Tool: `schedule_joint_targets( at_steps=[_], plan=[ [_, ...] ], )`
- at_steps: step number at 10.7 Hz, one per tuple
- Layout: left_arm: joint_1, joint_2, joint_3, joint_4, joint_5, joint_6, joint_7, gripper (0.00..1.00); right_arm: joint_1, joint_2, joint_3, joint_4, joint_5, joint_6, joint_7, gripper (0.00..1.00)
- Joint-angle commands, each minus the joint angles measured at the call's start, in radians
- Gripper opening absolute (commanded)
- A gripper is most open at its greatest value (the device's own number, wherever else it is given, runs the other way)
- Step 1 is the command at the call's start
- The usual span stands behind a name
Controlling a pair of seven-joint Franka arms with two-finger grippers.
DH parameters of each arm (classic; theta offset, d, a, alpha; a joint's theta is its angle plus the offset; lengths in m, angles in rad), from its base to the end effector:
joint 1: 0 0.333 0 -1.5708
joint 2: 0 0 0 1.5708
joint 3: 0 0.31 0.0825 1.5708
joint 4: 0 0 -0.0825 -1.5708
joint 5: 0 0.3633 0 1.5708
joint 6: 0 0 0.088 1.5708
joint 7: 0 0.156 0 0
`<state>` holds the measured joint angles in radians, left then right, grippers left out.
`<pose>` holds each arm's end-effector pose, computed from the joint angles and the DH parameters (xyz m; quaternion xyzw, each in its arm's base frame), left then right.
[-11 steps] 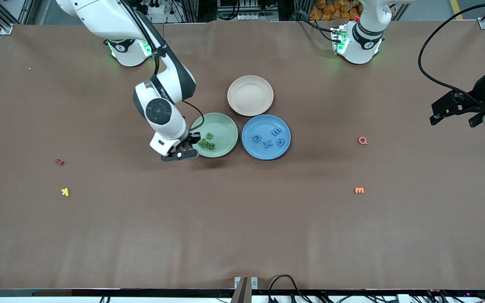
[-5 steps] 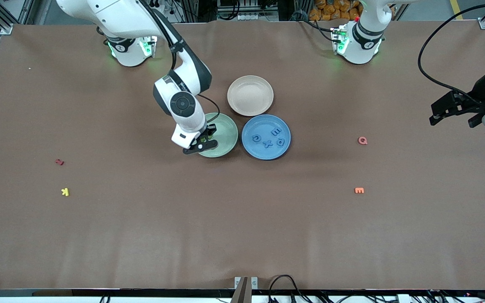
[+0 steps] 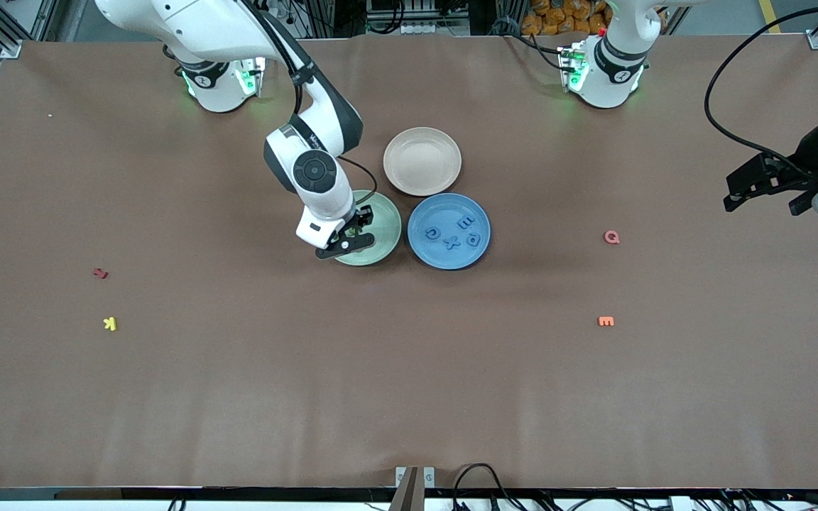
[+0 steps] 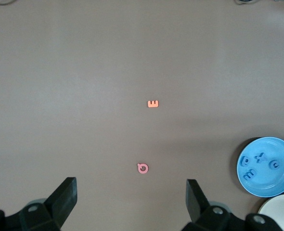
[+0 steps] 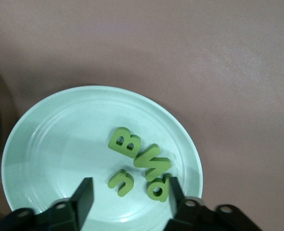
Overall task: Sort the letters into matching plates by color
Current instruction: 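Open the right gripper to release the d on the green plate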
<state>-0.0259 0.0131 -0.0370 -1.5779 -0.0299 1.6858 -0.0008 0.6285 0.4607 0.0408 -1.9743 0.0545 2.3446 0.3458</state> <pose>0.5525 -0.0390 0.5701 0.9983 -0.0300 0.0469 0.0167 0.4562 0.3646 0.1883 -0.9888 -0.1395 0.0529 0.0023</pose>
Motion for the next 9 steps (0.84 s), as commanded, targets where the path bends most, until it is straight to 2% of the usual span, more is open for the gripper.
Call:
schedule_joint_targets(
  at_steps=[1,3,5,7,9],
  plan=[
    [0.003,0.005,-0.004,0.012,0.001,0.0,0.018,1.0,-0.012,0.015,-0.002,0.022,-0.001,-0.008,0.01,1.0],
    [0.003,0.007,-0.003,0.012,0.001,0.0,0.016,1.0,-0.052,0.012,-0.01,0.023,-0.018,-0.01,-0.04,1.0],
    [0.003,0.007,-0.004,0.013,0.001,0.002,0.018,1.0,-0.088,0.009,-0.067,0.031,-0.018,-0.01,-0.19,1.0],
    [0.003,0.007,-0.004,0.013,0.001,0.002,0.018,1.0,-0.162,0.009,-0.084,0.049,-0.018,-0.01,-0.316,1.0],
    [0.003,0.007,-0.004,0.013,-0.001,0.005,0.016,1.0,-0.212,0.009,-0.126,0.064,-0.018,-0.01,-0.449,1.0]
  ],
)
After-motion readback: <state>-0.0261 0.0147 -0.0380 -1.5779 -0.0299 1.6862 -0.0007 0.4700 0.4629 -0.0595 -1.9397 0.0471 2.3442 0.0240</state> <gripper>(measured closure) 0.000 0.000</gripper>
